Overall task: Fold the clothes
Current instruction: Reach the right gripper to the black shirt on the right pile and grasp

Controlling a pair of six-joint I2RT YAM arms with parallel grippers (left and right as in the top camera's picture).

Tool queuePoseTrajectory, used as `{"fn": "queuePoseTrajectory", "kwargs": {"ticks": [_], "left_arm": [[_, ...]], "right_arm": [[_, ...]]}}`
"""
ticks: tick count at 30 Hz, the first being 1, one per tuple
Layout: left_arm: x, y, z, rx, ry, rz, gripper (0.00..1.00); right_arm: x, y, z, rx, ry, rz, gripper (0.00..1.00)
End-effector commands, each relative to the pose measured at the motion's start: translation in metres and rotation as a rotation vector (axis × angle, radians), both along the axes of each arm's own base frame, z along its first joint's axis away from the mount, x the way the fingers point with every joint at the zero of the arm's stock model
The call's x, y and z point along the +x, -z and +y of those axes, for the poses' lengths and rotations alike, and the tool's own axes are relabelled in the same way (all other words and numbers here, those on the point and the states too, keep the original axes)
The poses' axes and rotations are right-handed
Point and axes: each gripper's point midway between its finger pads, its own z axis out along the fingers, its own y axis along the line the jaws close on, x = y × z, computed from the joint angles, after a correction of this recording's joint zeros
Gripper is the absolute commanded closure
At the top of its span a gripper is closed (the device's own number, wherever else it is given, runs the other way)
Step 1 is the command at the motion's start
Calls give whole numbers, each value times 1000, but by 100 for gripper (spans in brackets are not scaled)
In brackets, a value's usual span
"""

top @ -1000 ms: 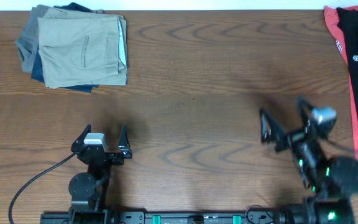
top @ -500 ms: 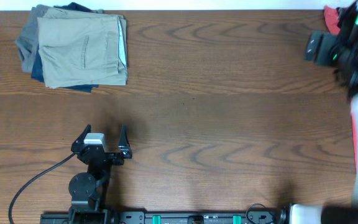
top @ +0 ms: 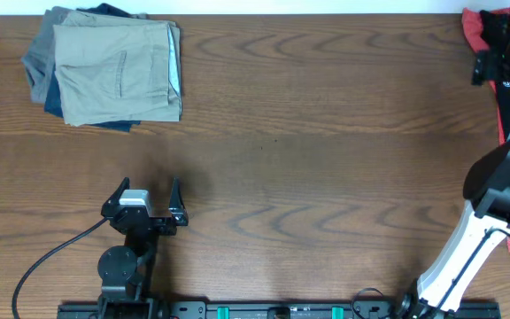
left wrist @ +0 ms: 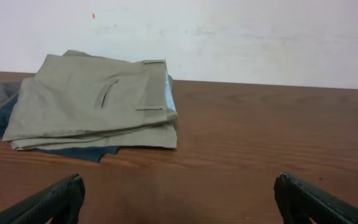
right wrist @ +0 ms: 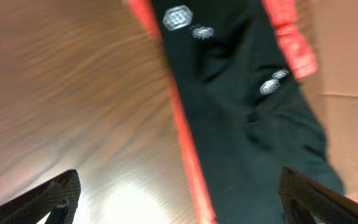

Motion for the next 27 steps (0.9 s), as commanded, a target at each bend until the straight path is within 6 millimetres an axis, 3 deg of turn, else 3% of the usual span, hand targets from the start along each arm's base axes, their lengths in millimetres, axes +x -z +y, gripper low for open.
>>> {"fn": "queuePoseTrajectory", "kwargs": {"ticks": [1, 5, 14, 24, 27], "left_arm": [[-1, 15, -3, 14, 19, 44, 2], [-1, 15, -3, 14, 19, 44, 2], [-1, 15, -3, 14, 19, 44, 2], [-1, 15, -3, 14, 19, 44, 2], [-1, 15, -3, 14, 19, 44, 2]], "right_arm": [[-3, -21, -41, -134, 72, -35, 1], [4, -8, -65, -133, 96, -75, 1], [8, 46, -99, -97, 93, -53, 2], [5, 107, -106, -51, 103, 22, 13], [4, 113, -106, -47, 102, 31, 27]]}}
